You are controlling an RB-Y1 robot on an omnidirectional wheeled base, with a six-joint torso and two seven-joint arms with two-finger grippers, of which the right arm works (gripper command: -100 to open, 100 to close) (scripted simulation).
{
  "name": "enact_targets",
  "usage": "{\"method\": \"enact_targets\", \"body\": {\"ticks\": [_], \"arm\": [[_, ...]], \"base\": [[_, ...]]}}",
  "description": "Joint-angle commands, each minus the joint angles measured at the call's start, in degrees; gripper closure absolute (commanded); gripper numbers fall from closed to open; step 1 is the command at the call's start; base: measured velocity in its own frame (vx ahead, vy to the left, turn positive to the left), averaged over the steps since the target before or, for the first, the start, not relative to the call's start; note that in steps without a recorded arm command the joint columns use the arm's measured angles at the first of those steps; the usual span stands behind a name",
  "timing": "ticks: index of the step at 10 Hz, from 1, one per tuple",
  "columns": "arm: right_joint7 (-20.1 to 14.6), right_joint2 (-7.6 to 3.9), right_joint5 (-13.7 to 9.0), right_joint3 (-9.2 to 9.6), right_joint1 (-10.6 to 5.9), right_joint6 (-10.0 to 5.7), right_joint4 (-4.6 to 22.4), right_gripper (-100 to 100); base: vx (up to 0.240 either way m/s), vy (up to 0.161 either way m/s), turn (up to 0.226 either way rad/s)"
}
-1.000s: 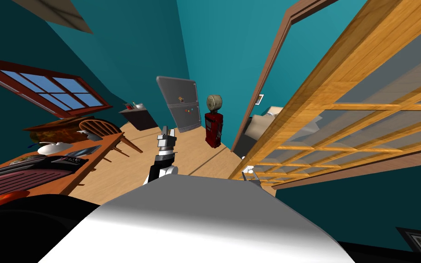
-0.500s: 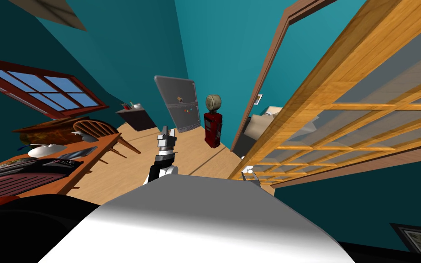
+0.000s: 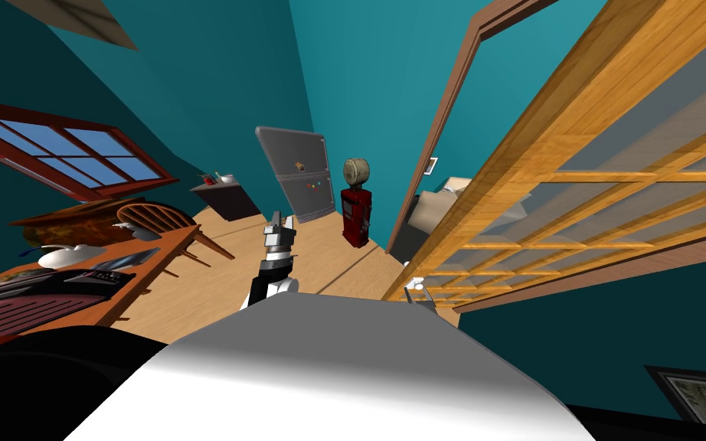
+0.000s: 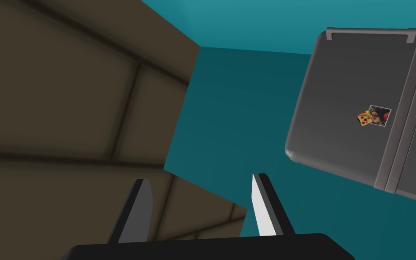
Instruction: Pull the door open
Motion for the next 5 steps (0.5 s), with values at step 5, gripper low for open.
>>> {"method": "enact_targets", "body": {"ticks": [5], "arm": [[-1.2, 2.56, 1.3, 1.87, -0.96, -0.35, 1.6, 100]], "base": [[0.001, 0.001, -0.004]]}}
